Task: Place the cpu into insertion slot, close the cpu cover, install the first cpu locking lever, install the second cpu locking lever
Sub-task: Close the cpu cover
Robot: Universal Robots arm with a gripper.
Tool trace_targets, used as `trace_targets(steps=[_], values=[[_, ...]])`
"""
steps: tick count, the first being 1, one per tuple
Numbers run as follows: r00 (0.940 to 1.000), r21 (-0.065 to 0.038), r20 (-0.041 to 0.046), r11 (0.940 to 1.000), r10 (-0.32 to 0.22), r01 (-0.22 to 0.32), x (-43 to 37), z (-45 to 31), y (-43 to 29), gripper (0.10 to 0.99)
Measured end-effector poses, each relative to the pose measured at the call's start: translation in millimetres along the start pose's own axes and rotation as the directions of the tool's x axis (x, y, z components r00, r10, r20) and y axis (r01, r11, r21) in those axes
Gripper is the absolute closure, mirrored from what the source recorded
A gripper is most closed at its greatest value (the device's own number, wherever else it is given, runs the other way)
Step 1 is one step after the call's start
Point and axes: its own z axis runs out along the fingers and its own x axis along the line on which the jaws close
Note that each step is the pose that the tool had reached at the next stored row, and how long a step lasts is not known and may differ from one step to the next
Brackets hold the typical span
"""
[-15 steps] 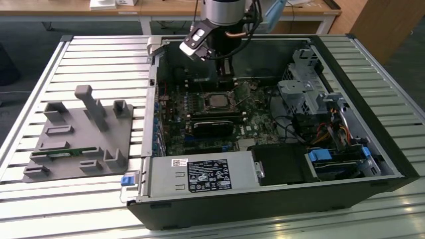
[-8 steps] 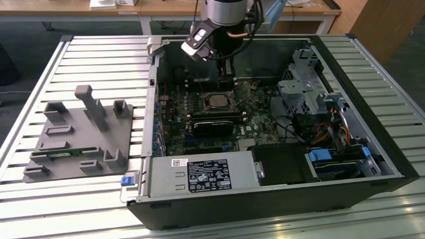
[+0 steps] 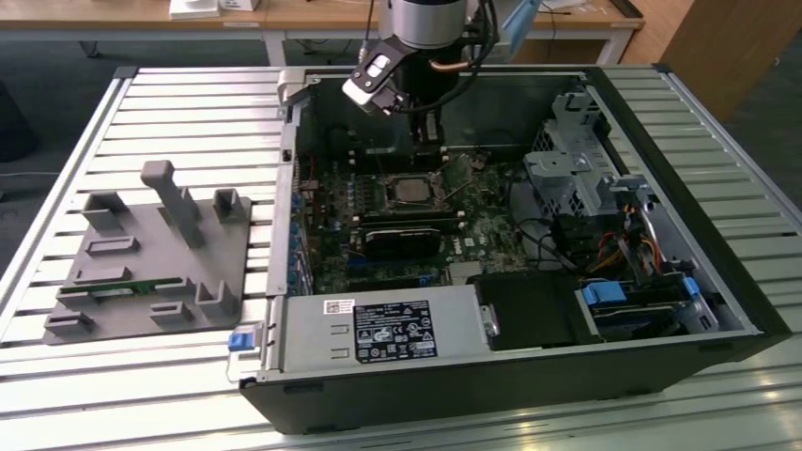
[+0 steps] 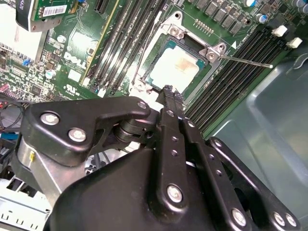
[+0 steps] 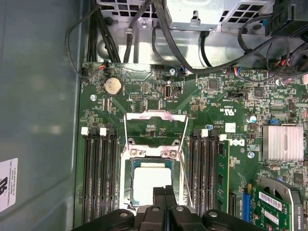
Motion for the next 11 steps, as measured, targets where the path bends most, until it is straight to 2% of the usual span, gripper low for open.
trace_targets(steps=[5,11], values=[[1.0000,0.000,0.0001,1.0000,0.000,0.000,0.0,0.1,2.4,0.965],[1.0000,0.000,0.0000,1.0000,0.000,0.000,-0.1,0.8,12.2,0.965]])
